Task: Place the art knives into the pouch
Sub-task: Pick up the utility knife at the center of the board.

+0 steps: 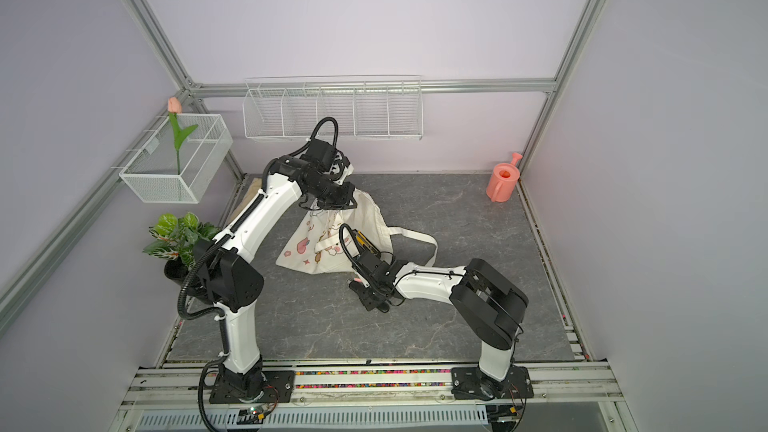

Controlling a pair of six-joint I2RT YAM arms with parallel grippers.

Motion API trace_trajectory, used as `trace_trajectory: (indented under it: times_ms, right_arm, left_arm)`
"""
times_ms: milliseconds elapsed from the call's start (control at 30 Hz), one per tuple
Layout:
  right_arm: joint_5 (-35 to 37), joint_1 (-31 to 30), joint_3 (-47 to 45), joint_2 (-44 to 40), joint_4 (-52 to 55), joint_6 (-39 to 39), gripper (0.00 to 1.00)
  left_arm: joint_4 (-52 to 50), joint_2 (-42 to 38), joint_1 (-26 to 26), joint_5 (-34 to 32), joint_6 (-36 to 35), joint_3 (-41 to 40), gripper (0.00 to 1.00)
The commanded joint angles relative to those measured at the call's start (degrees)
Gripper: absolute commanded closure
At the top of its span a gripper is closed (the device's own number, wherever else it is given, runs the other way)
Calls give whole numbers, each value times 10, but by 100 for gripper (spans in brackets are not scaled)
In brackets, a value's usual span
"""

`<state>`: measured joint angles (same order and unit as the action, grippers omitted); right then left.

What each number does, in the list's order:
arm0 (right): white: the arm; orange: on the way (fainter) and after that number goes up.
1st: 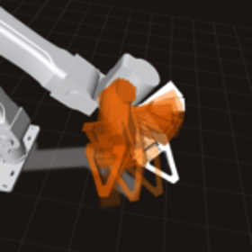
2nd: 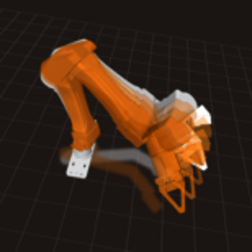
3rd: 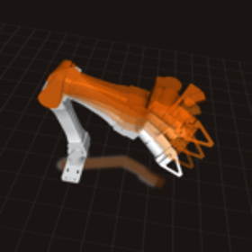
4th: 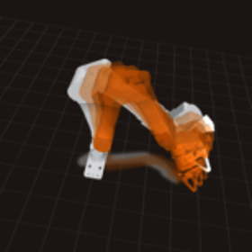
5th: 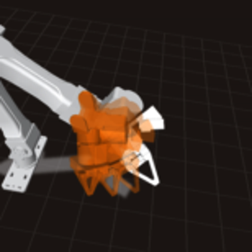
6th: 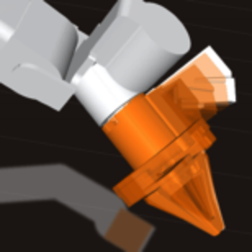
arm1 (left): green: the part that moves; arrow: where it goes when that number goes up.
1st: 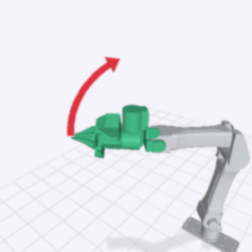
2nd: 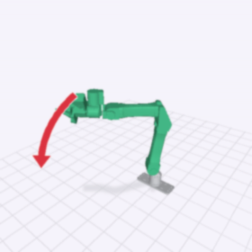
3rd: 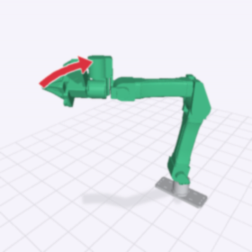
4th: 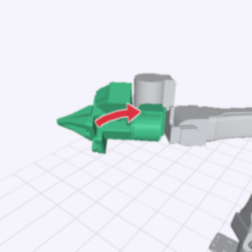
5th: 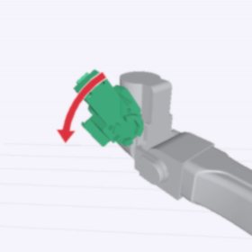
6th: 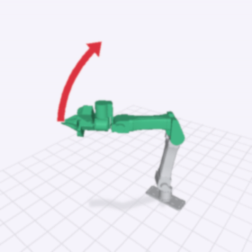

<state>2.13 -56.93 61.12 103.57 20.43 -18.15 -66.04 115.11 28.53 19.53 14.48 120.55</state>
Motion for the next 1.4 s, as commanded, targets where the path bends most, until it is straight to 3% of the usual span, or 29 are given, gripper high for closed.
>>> trace_trajectory:
  times_ms: [0,500,1100,1367]
  right_arm:
    - [34,-16,24,36,87,5,56]
    - [36,-28,40,55,122,7,66]
    - [86,-21,30,-125,161,34,67]
    - [95,34,22,-194,183,56,65]
  left_arm:
    - [0,-20,3,10,-1,-5,100]
    - [0,-21,3,10,-2,-6,100]
    - [-3,-21,3,8,-3,-6,100]
    - [0,-23,3,9,-2,-6,100]
